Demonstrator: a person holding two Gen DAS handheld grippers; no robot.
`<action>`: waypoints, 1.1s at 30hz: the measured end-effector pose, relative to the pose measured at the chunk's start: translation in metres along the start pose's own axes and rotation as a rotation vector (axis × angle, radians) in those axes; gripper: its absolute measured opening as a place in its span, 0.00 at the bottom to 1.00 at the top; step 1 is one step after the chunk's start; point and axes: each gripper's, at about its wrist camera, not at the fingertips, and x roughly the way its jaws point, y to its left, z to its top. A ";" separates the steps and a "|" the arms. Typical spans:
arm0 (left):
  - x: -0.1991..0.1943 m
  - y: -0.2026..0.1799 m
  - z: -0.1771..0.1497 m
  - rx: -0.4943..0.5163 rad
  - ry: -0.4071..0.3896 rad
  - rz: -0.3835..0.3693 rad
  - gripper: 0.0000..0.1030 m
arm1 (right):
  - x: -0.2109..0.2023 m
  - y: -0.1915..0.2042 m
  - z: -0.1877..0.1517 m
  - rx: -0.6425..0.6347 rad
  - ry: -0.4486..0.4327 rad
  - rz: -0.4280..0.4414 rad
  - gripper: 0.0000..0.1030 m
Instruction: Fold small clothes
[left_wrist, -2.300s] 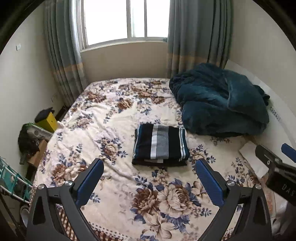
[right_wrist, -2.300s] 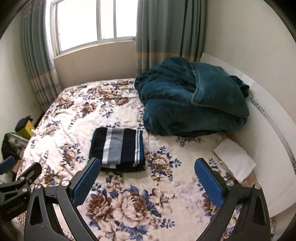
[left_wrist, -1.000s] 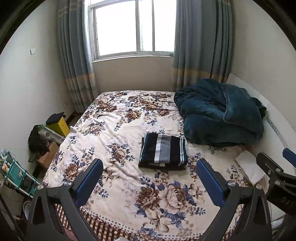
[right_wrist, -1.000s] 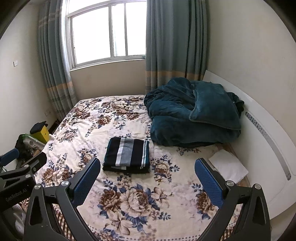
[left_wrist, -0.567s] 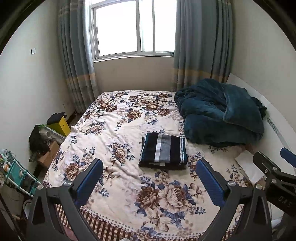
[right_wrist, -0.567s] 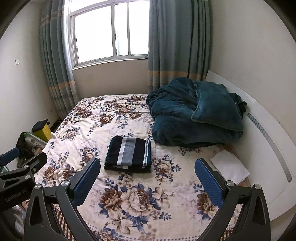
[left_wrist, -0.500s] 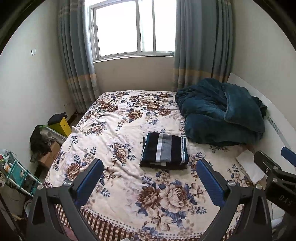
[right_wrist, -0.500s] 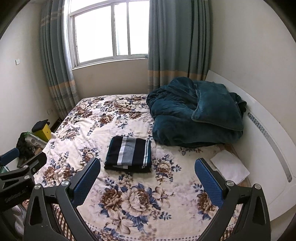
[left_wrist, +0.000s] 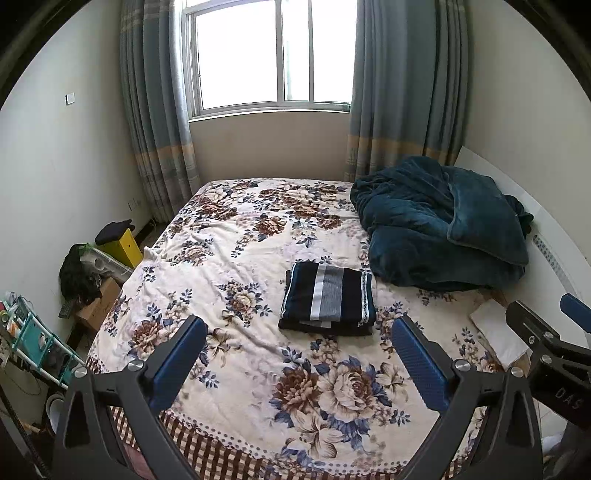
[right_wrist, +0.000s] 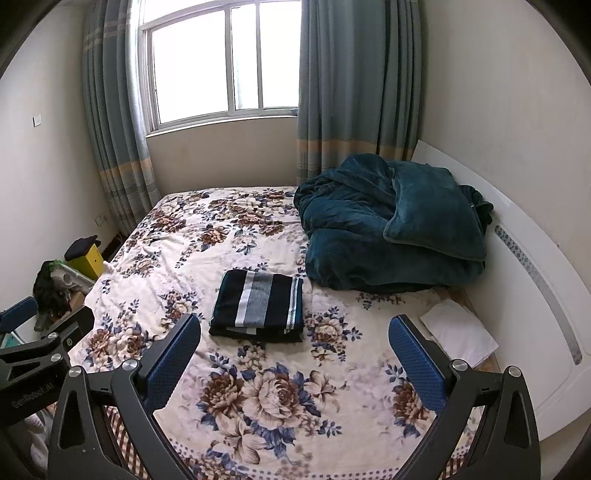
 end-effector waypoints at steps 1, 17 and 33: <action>0.000 0.000 0.000 -0.001 0.000 0.000 1.00 | 0.000 0.001 -0.001 0.000 0.001 0.000 1.00; -0.004 0.001 -0.004 -0.004 0.002 0.003 1.00 | 0.002 -0.006 0.000 -0.006 0.005 0.007 1.00; -0.016 0.002 -0.015 -0.020 0.002 0.022 1.00 | 0.002 -0.008 -0.006 -0.017 0.011 0.016 1.00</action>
